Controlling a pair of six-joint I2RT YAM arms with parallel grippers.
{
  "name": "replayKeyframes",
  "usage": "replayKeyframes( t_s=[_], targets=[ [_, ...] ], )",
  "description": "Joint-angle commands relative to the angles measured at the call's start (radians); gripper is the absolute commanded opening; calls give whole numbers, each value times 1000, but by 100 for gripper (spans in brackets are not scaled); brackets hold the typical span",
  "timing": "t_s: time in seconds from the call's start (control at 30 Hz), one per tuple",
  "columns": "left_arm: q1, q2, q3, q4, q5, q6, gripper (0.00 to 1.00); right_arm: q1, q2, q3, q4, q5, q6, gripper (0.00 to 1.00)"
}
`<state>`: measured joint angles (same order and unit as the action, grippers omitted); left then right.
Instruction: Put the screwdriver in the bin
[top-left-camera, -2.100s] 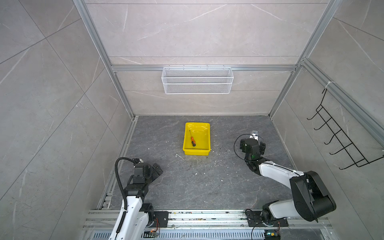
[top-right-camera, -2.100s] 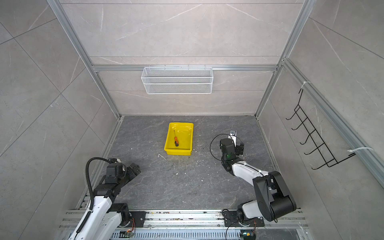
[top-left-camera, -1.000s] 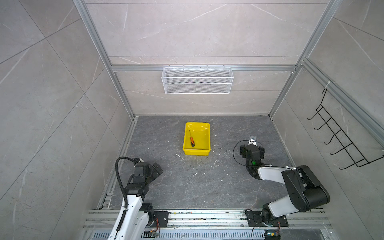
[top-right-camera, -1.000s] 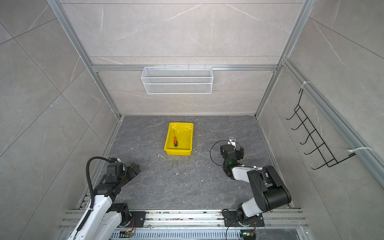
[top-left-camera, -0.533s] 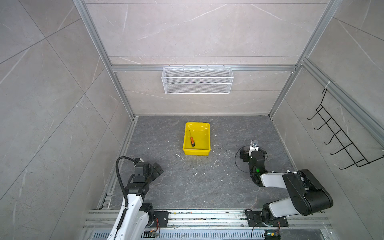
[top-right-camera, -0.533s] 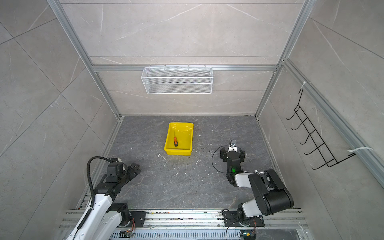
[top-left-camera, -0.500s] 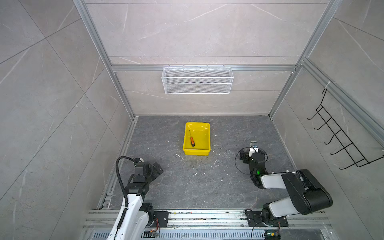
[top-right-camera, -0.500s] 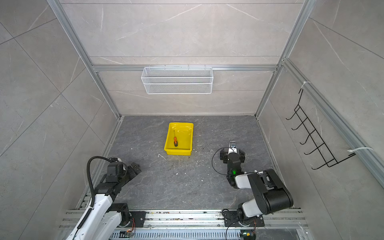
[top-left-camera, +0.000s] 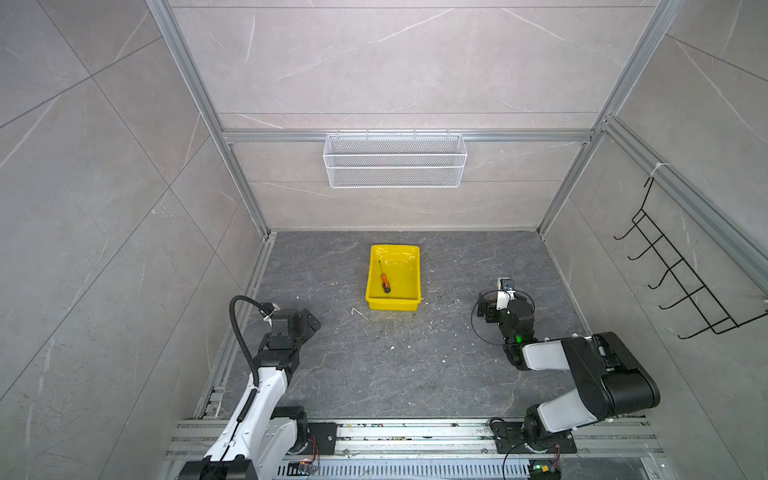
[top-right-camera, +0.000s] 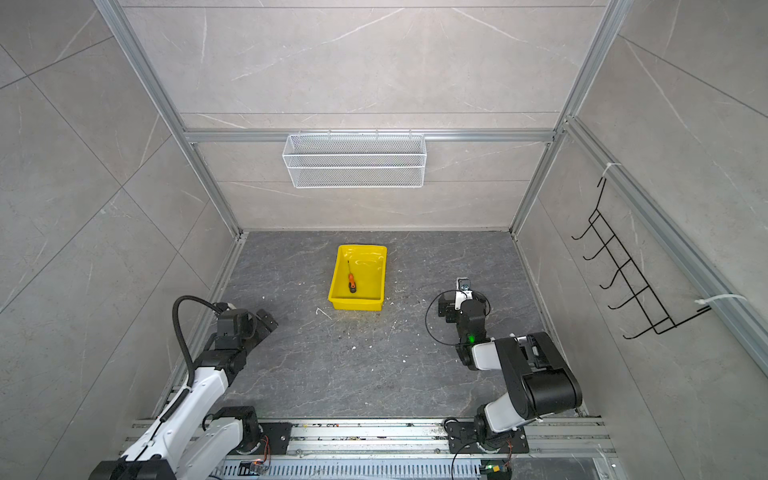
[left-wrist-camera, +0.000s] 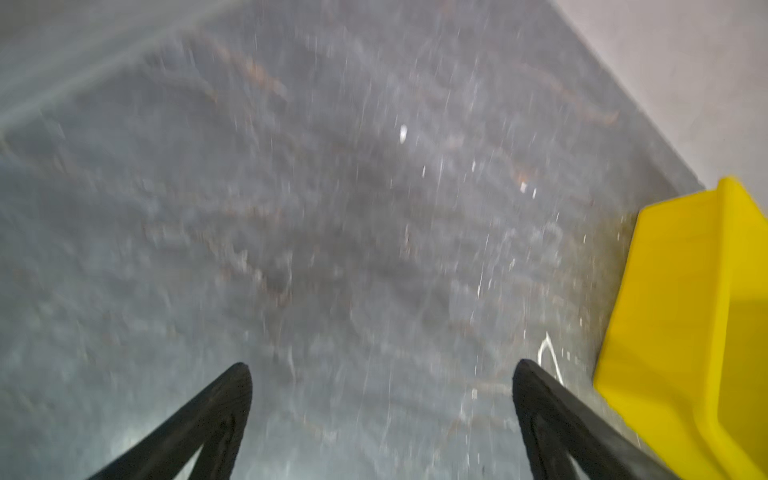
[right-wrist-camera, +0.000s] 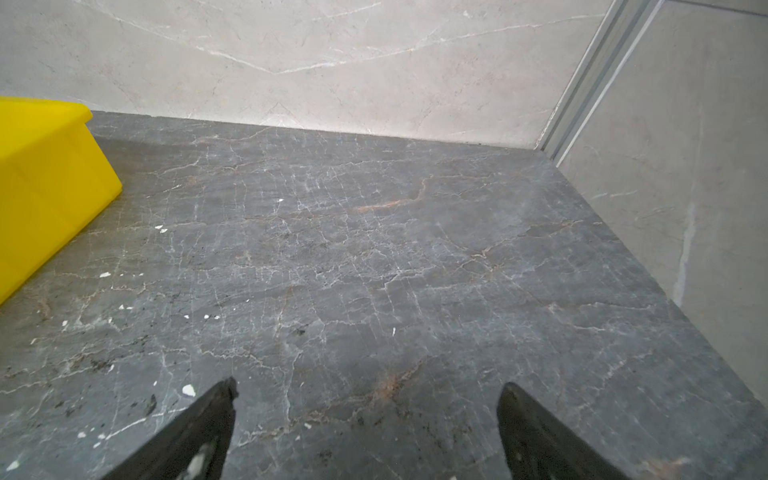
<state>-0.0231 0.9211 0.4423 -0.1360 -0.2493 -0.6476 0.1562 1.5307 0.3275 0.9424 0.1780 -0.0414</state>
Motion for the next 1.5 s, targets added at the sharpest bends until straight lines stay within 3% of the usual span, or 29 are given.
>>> replayKeyframes(
  t_s=[0.0,0.23,0.3,0.37,0.63,1.03,1.2,1.27,1.47],
  targets=[
    [-5,94,37,259,-175,170,100,-13,-12,23,-46,-41,21,99],
    [-27,359,95,462,-204,438,100,-16,-12,25,-49,-49,23,99],
    [-35,375,110,457,-187,502,100,-18,-12,26,-51,-50,22,99],
    [-37,381,61,579,-189,576,100,-20,-12,27,-52,-53,23,99],
    [-36,535,-104,1029,-174,647,100,-20,-13,27,-51,-55,23,99],
    [-34,522,-127,1033,-110,647,100,-21,-12,28,-54,-59,24,99],
    [-42,622,-192,1276,-76,695,100,-21,-12,27,-55,-59,24,99],
    [-42,580,-172,1160,-57,676,100,-22,-12,28,-54,-59,24,99],
    [-10,589,-121,1075,-12,660,100,-22,-12,28,-54,-58,25,99]
  ],
)
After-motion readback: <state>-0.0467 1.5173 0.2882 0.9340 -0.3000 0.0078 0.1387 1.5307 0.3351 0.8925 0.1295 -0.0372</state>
